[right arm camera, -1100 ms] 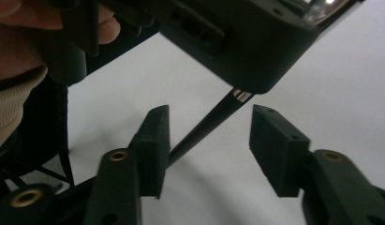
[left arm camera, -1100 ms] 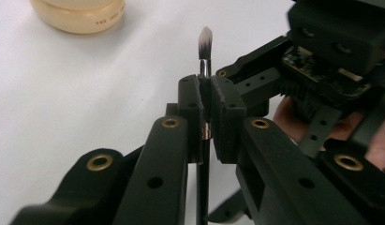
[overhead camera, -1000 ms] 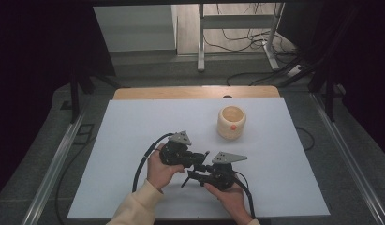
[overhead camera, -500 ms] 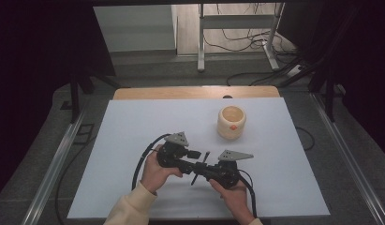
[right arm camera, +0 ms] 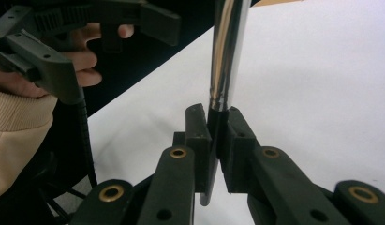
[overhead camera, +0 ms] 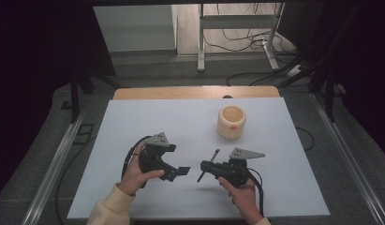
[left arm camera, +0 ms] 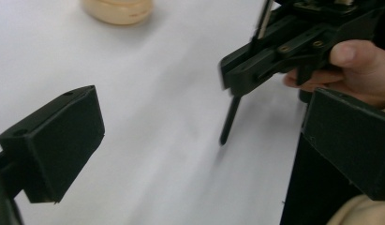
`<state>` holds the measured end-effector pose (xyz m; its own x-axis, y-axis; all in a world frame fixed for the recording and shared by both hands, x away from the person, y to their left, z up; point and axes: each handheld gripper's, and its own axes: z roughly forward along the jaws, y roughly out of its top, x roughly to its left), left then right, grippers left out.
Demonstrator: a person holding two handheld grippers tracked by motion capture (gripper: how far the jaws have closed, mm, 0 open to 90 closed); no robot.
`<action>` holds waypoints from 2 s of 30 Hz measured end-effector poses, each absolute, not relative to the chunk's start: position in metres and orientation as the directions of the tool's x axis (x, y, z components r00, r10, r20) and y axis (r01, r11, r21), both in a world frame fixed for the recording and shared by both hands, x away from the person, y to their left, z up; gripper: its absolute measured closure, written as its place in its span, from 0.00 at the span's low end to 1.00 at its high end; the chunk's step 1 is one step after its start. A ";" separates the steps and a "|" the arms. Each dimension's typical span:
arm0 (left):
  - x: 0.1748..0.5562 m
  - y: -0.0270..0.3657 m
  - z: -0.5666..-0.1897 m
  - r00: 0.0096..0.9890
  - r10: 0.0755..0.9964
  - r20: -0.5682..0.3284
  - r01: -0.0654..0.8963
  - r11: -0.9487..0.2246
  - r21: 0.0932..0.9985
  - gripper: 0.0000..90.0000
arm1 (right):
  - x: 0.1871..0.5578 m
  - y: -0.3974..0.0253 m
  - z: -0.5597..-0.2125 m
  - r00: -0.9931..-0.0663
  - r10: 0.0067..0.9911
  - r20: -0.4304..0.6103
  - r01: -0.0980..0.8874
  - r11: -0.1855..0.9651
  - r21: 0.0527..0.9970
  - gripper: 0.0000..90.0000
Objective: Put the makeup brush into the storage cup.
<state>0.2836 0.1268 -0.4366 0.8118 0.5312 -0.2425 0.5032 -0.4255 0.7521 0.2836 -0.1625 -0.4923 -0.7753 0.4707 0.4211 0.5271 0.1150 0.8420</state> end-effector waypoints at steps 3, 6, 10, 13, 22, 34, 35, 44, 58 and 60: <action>0.277 0.134 -0.438 0.802 0.560 -0.208 0.490 -0.417 0.766 0.00 | 0.284 -0.169 -0.491 -0.768 0.476 0.429 0.530 0.096 0.843 0.91; 0.271 0.138 -0.442 0.789 0.593 -0.160 0.480 -0.432 0.763 0.01 | 0.285 -0.175 -0.490 -0.769 0.465 0.438 0.534 0.093 0.840 0.91; 0.260 0.140 -0.450 0.775 0.626 -0.086 0.470 -0.480 0.741 0.02 | 0.285 -0.178 -0.489 -0.767 0.466 0.440 0.535 0.086 0.841 0.91; 0.253 0.143 -0.456 0.767 0.640 -0.050 0.459 -0.492 0.740 0.03 | 0.286 -0.181 -0.487 -0.768 0.470 0.435 0.528 0.081 0.845 0.91; 0.247 0.160 -0.470 0.720 0.691 -0.060 0.486 -0.441 0.754 0.05 | 0.288 -0.189 -0.485 -0.762 0.471 0.445 0.529 0.057 0.847 0.91; 0.241 0.181 -0.486 0.652 0.754 -0.081 0.530 -0.377 0.759 0.06 | 0.289 -0.200 -0.479 -0.753 0.489 0.441 0.518 0.027 0.855 0.91; 0.241 0.183 -0.487 0.647 0.758 -0.085 0.532 -0.368 0.763 0.06 | 0.289 -0.201 -0.478 -0.751 0.490 0.442 0.519 0.024 0.855 0.91; 0.240 0.193 -0.491 0.615 0.785 -0.082 0.541 -0.344 0.768 0.07 | 0.291 -0.205 -0.477 -0.746 0.505 0.435 0.513 0.019 0.858 0.91; 0.242 0.196 -0.497 0.604 0.793 -0.079 0.555 -0.347 0.756 0.08 | 0.301 -0.204 -0.463 -0.741 0.532 0.411 0.486 0.001 0.874 0.91; 0.242 0.195 -0.496 0.608 0.791 -0.076 0.550 -0.350 0.758 0.08 | 0.302 -0.205 -0.460 -0.740 0.537 0.405 0.479 -0.001 0.878 0.91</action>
<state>0.2416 0.1951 -0.4959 0.6077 0.7905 -0.0761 0.5500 -0.3498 0.7584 0.3022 -0.2047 -0.4595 -0.7400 0.5370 0.4049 0.4792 -0.0014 0.8777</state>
